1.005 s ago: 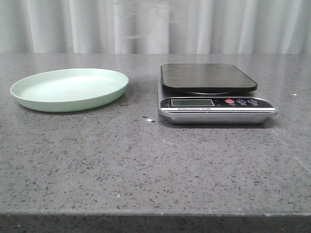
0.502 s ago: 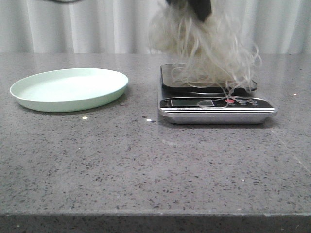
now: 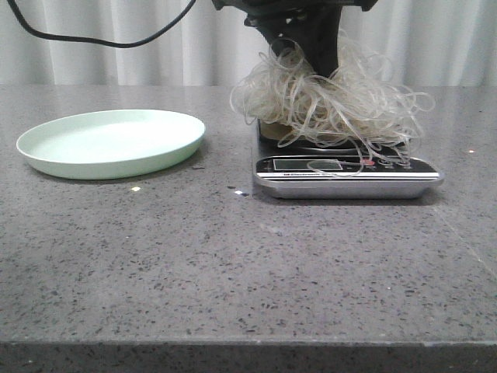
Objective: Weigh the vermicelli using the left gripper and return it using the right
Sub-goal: 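Lift the vermicelli with the left gripper and carry it over the scale, then open the left gripper to drop the vermicelli onto the scale pan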
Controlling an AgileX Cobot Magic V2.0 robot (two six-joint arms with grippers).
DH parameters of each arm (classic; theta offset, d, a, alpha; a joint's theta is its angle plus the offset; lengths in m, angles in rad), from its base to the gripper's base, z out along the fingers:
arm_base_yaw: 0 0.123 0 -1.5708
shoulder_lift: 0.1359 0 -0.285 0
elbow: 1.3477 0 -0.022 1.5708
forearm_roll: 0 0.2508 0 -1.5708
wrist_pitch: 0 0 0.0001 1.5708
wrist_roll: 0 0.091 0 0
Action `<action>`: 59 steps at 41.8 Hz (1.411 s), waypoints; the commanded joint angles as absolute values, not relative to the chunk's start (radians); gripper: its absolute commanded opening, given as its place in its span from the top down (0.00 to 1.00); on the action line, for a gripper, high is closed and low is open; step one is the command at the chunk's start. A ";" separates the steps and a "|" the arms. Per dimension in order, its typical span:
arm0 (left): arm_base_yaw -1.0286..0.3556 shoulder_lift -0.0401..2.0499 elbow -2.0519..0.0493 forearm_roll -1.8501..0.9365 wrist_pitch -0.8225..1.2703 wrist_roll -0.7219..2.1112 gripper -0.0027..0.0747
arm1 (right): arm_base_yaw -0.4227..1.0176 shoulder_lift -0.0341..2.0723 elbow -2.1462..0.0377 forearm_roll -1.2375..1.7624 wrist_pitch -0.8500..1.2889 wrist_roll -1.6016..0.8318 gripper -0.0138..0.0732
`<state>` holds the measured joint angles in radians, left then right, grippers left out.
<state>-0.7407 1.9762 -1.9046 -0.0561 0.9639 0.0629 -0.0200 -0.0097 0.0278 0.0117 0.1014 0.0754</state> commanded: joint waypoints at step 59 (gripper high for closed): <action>-0.344 1.236 -1.415 0.043 0.825 0.000 0.17 | -0.026 -0.027 0.020 0.006 0.027 0.075 0.67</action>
